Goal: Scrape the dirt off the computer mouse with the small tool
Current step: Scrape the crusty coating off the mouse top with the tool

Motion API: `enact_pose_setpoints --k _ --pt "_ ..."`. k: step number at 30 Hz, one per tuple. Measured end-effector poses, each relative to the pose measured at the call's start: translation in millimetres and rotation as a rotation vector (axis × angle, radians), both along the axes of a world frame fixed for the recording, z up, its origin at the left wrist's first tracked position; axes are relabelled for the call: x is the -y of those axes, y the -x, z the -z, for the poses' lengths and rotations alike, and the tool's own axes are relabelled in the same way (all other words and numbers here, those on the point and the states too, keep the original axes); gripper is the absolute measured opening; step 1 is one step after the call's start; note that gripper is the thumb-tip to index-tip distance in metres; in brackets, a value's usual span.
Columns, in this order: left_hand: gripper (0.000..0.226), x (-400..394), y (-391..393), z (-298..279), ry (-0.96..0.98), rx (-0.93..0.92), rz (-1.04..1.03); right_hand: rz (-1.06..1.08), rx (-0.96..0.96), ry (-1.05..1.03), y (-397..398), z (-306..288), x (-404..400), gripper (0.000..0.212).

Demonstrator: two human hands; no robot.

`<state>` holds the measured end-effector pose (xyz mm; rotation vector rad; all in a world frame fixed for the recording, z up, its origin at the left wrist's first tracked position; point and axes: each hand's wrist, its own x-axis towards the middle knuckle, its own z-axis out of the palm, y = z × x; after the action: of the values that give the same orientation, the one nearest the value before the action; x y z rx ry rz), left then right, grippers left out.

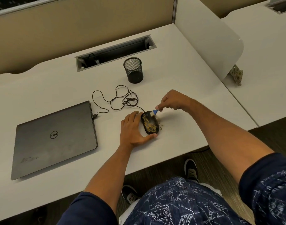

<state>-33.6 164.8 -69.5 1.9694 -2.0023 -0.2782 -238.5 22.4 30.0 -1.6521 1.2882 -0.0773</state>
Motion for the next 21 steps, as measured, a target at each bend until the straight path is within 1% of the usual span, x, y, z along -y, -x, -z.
enact_pose_setpoints --k 3,6,9,12,15,18,21 --pt "0.114 -0.2 0.0 0.3 0.003 0.001 -0.002 0.060 0.023 0.048 -2.4 7.6 -0.3 0.025" --pt "0.114 -0.3 0.2 -0.4 0.005 0.000 -0.003 0.075 -0.003 0.057 -4.4 19.7 -4.1 0.027" --pt "0.115 -0.5 0.0 -0.8 0.001 0.003 -0.004 0.135 -0.040 0.108 -1.5 29.3 -3.8 0.026" --pt "0.115 -0.6 0.1 -1.0 -0.002 -0.001 -0.009 0.199 0.018 0.154 2.7 32.1 -1.5 0.026" --pt "0.115 -0.7 0.2 -1.4 -0.001 0.000 -0.004 0.167 0.094 0.145 0.9 32.5 -3.9 0.027" --pt "0.115 -0.9 0.3 -2.0 0.006 -0.002 -0.004 0.089 0.090 0.085 -1.1 35.2 -9.8 0.026" --pt "0.115 -1.0 0.6 -1.5 0.003 -0.001 -0.005 0.100 0.066 0.061 1.2 36.9 -10.3 0.024"
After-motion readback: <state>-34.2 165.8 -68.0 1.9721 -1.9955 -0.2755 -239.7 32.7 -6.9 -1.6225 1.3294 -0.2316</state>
